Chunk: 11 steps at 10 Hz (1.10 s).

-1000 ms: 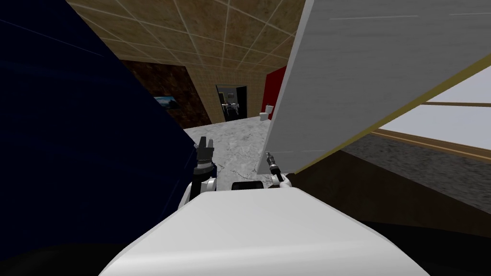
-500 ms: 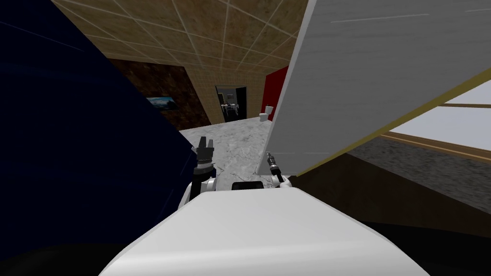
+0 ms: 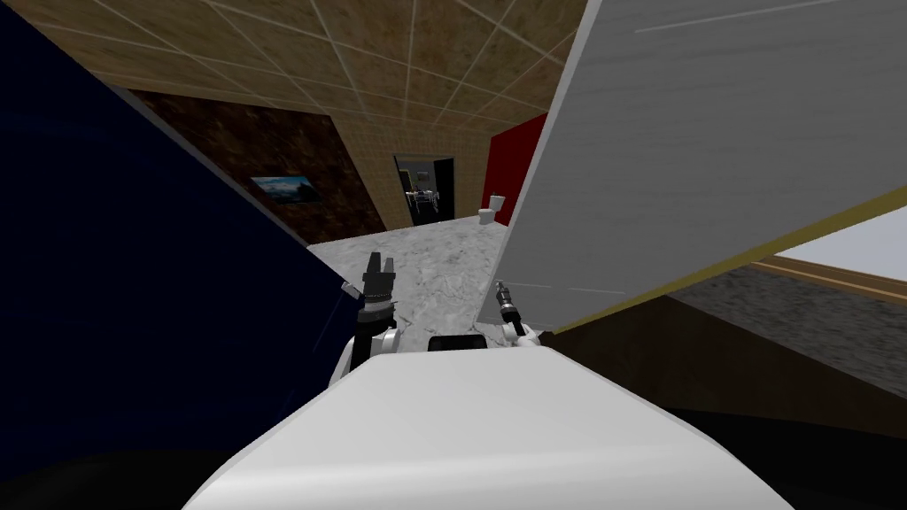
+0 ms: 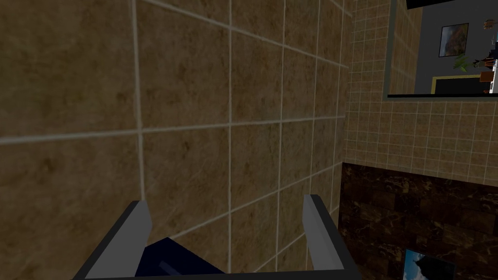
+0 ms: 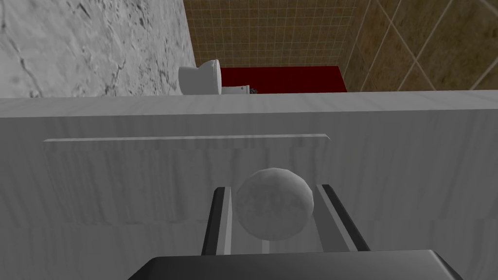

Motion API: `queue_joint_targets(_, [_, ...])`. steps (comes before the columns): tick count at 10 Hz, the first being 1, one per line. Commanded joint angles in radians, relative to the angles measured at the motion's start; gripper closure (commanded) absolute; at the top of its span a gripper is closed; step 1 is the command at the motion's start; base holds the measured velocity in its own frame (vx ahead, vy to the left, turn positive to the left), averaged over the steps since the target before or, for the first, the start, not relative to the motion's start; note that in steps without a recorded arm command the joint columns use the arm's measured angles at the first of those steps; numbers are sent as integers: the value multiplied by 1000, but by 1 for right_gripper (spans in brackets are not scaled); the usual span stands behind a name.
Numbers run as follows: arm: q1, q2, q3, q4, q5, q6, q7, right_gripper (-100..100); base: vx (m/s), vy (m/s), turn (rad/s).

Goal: Push the door open

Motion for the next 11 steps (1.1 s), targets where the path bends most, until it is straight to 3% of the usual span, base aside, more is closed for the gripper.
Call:
queue_joint_targets(1, [4,-11,-24,-6,-15,4,8,100,211,55,-65])
queue_joint_targets(4, [2,-14,-57,-3,-38,9,27,100,192,66,-61])
queue_joint_targets(7, [2,-14,-57,-3,-38,9,27,100,67,5,-2])
queue_joint_targets(8, [1,-16,-80,0,-54,12,39,100,135,44,-60])
queue_joint_targets(11, [1,-18,-97,2,-66,15,48,100,155,55,-63])
